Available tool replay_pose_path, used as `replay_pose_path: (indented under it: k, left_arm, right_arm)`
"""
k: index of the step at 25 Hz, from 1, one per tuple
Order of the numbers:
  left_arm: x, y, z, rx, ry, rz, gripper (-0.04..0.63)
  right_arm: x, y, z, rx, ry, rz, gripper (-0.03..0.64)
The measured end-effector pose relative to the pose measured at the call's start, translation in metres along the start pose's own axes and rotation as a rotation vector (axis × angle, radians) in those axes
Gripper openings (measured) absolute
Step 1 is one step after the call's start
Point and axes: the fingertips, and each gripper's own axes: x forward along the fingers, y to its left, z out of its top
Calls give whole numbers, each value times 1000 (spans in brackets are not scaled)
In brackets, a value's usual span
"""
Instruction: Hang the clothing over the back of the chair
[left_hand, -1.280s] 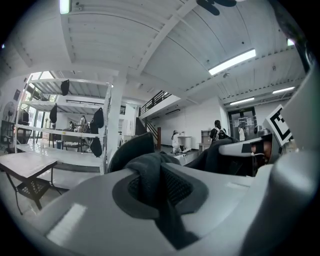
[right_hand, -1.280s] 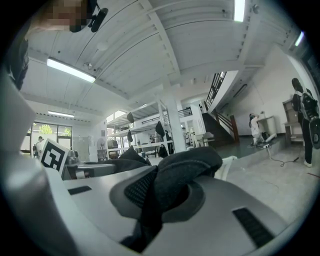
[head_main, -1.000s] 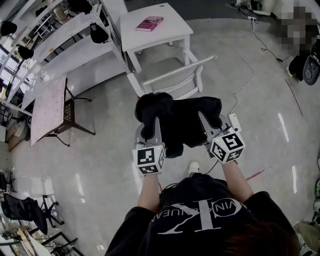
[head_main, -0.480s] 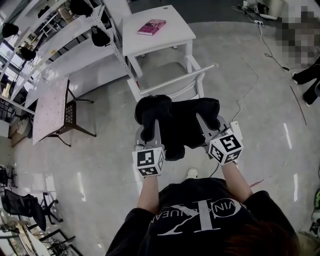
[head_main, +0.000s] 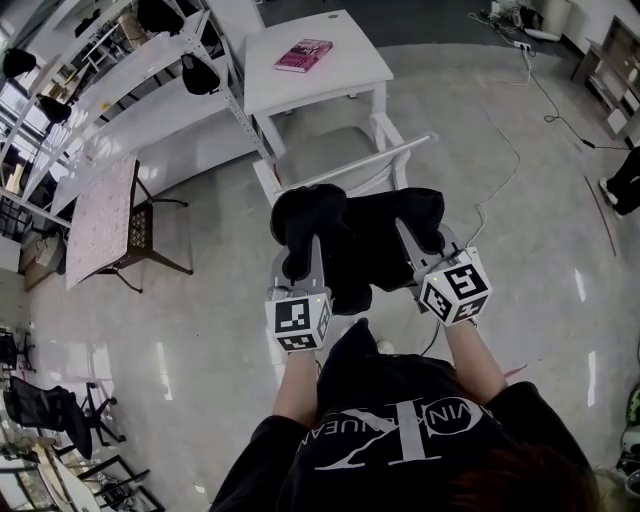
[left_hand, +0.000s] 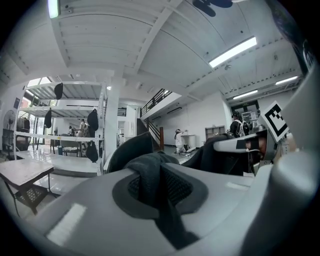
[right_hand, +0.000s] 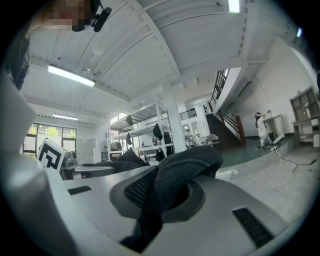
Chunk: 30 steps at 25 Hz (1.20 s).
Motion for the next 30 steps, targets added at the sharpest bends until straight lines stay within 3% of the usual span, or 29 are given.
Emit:
replay_pose_path:
  k: [9,20,30]
  left_arm:
    - [42,3,35,38,-71,-32,40]
    - [94,11,114,101,-206,-55,40]
    - [169,46,132,84,-218,-57,40]
  right_arm:
    - [29,-29,35,-40,-54,1,37]
    - [73,-63,113,-54,-194,32,37]
    - [145,-108,135,-67,-167,16,37]
